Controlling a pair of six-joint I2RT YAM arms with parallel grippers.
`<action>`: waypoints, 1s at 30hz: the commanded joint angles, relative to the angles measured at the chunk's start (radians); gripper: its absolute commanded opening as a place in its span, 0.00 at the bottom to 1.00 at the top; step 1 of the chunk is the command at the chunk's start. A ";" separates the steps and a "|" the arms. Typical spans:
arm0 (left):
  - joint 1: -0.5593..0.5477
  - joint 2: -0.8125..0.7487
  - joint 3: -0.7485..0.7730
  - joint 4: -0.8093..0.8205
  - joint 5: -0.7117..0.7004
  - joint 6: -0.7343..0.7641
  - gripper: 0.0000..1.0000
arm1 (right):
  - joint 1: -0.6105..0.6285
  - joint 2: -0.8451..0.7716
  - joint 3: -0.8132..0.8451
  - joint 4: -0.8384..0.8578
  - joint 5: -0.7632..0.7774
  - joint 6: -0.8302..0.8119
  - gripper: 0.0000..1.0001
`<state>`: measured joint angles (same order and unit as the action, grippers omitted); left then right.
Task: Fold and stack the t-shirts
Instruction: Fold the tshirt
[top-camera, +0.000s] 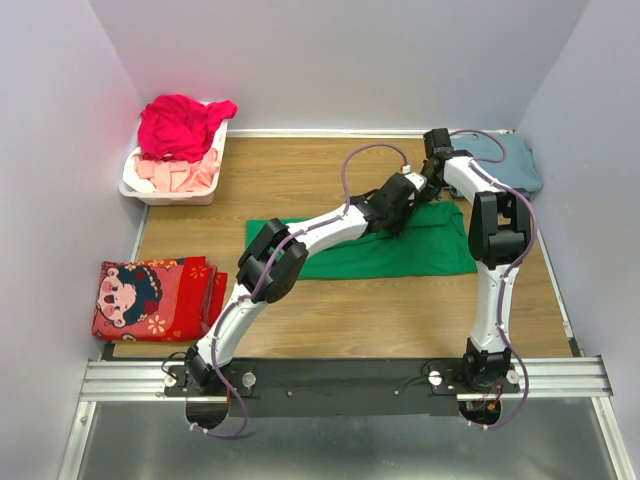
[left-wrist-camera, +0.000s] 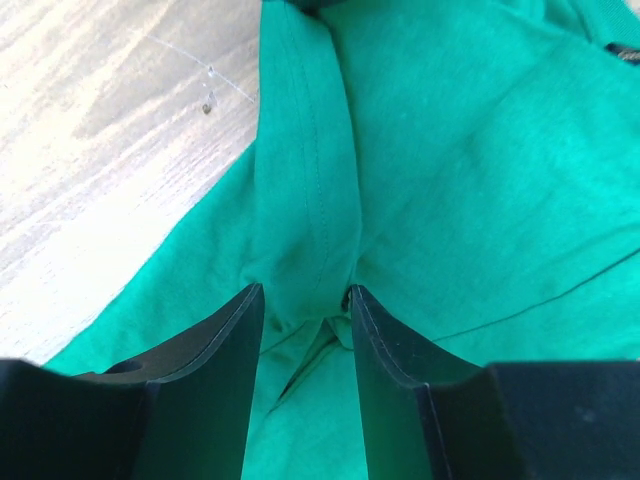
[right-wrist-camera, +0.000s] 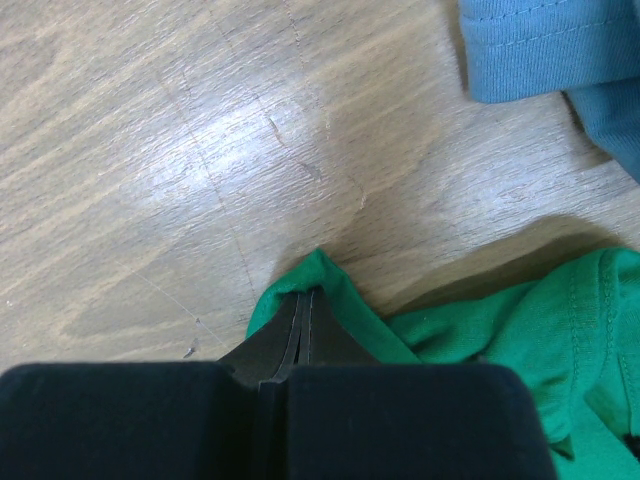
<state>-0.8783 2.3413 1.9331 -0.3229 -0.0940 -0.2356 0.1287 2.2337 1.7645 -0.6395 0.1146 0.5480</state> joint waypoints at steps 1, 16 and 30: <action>-0.001 -0.048 0.010 0.007 0.002 0.010 0.48 | -0.009 0.046 0.012 0.004 -0.001 -0.005 0.01; -0.001 -0.030 0.023 -0.001 0.002 0.013 0.07 | -0.009 0.041 0.007 0.004 0.005 -0.002 0.01; -0.007 -0.142 -0.077 -0.008 -0.013 0.030 0.00 | -0.009 -0.275 -0.195 -0.043 0.039 0.009 0.01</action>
<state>-0.8787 2.2917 1.8935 -0.3309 -0.0944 -0.2260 0.1287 2.1147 1.6543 -0.6502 0.1265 0.5488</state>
